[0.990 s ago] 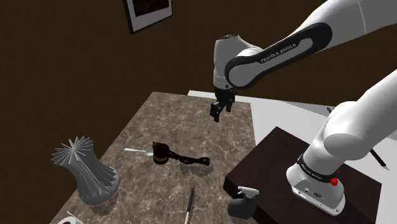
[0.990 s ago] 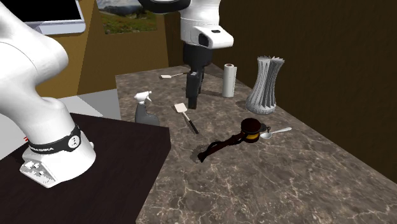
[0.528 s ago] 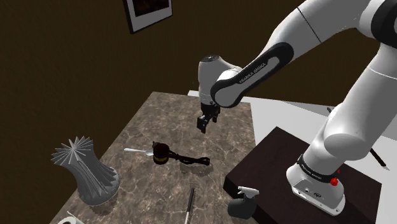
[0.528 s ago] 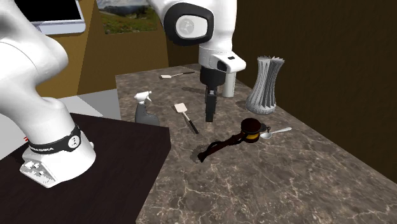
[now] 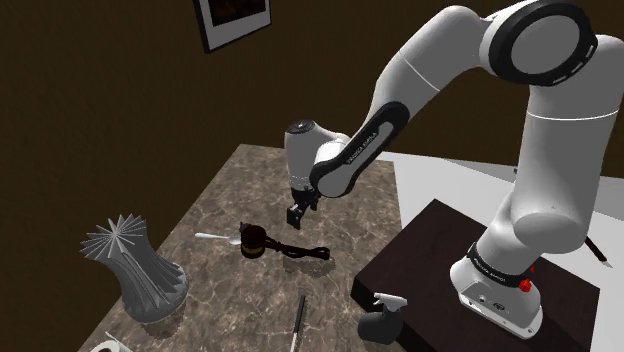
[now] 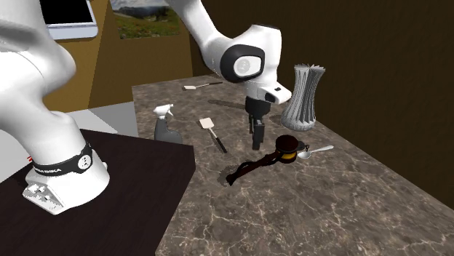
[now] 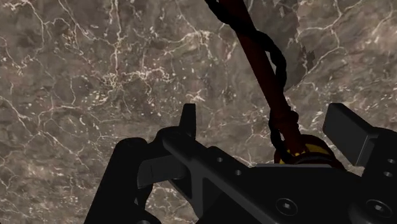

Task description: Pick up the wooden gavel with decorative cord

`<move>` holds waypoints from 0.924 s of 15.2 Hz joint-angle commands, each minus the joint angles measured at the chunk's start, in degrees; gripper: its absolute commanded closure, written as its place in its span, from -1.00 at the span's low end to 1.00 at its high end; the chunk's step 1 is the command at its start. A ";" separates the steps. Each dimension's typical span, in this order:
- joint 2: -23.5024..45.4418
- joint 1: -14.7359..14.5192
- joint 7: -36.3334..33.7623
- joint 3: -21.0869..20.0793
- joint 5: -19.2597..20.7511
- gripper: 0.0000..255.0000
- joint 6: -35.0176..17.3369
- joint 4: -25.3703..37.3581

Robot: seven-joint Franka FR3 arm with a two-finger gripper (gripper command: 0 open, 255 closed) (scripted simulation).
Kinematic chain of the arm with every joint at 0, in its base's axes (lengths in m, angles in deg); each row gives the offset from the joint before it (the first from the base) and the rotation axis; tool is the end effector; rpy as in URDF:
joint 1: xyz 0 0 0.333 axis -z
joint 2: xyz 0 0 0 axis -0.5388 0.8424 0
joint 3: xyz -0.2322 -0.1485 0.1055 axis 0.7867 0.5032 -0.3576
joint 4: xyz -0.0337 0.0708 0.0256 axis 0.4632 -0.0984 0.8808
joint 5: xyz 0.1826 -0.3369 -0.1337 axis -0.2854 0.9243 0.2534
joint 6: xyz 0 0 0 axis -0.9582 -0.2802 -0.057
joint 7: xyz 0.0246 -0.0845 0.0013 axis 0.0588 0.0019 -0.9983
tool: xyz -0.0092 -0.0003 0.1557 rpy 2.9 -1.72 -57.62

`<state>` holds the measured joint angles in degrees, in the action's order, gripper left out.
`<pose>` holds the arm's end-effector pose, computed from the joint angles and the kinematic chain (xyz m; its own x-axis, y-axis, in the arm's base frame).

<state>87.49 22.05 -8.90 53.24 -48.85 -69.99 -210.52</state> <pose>0.4717 0.2563 0.1431 0.9738 0.2265 -0.0176 0.2271 -0.9728 0.0459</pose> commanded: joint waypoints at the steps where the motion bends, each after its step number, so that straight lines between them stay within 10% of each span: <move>1: 4.74 -1.68 -1.63 0.93 2.70 -1.00 -1.09 3.57; 14: 25.86 -9.88 -5.55 5.75 10.18 -1.00 -4.78 21.53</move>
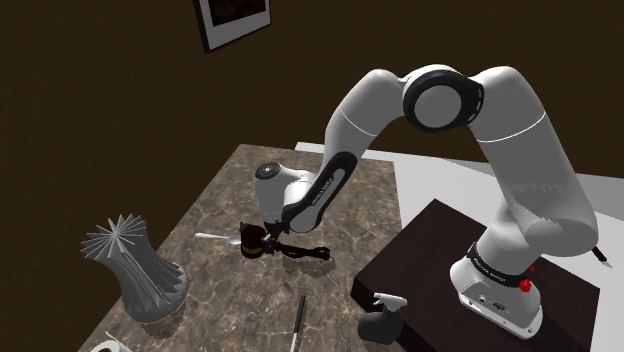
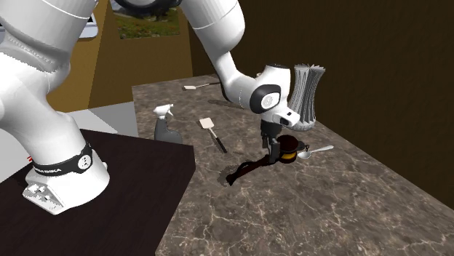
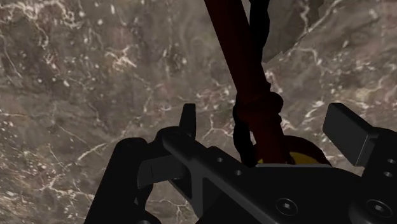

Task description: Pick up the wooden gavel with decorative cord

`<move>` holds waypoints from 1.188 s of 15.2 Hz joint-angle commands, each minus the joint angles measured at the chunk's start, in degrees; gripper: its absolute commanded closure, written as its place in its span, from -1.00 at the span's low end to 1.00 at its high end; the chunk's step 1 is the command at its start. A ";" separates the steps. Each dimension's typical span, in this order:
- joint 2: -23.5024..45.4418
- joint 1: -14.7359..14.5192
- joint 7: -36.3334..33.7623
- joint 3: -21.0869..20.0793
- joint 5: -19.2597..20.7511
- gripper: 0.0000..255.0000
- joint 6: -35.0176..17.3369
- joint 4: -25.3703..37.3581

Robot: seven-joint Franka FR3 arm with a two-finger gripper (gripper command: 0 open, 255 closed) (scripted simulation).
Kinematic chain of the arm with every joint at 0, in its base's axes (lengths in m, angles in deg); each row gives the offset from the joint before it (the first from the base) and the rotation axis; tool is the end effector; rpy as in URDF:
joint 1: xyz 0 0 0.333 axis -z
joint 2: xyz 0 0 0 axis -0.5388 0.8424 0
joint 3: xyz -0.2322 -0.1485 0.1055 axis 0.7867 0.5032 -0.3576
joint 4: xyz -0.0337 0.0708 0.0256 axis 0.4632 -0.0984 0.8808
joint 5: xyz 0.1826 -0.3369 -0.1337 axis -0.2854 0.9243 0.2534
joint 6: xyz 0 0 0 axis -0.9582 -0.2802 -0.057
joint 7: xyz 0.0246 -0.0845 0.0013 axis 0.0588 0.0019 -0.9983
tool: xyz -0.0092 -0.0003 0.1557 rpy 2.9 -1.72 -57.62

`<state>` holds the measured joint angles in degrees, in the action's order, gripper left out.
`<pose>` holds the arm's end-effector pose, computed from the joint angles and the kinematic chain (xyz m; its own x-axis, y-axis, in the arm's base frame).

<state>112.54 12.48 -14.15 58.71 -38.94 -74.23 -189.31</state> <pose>0.5145 0.3296 0.0304 0.9473 0.3203 0.0111 0.3190 -0.9456 0.0637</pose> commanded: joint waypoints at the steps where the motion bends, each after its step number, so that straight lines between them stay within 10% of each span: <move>1: 1.52 -0.48 -0.44 0.50 0.44 -1.00 -0.93 0.64; 5: 3.34 -0.91 -0.80 1.06 0.87 -1.00 -1.91 1.52; 6: 3.38 -0.95 -0.86 1.09 0.90 1.00 -1.99 1.49; 18: 1.22 -0.41 -0.38 0.41 0.37 1.00 -0.77 0.50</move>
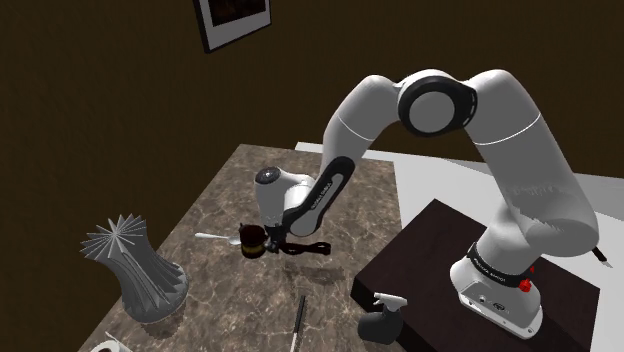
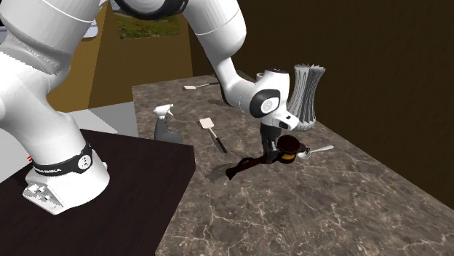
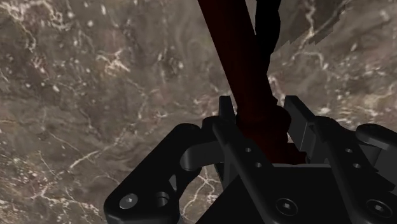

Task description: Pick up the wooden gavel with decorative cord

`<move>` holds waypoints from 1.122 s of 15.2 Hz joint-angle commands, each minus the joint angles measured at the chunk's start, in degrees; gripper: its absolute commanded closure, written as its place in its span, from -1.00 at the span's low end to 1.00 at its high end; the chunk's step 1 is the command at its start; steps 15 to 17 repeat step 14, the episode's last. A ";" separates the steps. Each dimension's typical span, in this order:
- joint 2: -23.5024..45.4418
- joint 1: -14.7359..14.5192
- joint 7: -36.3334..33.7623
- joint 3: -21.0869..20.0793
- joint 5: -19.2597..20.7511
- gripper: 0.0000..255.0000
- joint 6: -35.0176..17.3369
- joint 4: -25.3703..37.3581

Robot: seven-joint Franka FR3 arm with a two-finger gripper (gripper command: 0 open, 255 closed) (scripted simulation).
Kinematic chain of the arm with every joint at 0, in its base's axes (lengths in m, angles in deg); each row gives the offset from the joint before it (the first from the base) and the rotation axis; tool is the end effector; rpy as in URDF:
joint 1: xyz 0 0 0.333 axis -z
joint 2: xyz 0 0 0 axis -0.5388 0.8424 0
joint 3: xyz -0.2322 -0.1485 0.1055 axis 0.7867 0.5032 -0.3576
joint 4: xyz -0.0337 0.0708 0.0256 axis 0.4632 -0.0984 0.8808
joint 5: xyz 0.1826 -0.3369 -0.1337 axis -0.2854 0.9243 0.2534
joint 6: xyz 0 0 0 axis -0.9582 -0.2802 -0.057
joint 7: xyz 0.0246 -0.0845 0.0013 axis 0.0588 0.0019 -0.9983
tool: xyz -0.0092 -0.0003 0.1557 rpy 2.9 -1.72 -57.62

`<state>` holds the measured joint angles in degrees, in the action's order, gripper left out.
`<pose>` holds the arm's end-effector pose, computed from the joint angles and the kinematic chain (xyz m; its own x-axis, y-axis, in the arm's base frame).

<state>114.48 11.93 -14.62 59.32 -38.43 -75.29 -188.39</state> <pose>0.5136 0.3300 0.0162 0.9471 0.3207 0.0114 0.3194 -0.9455 0.0639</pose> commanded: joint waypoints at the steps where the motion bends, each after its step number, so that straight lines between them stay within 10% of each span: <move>1: -1.42 0.31 0.23 -0.43 -0.32 1.00 0.69 -0.74; 17: -8.87 2.20 2.12 -2.96 -2.70 1.00 5.51 -3.41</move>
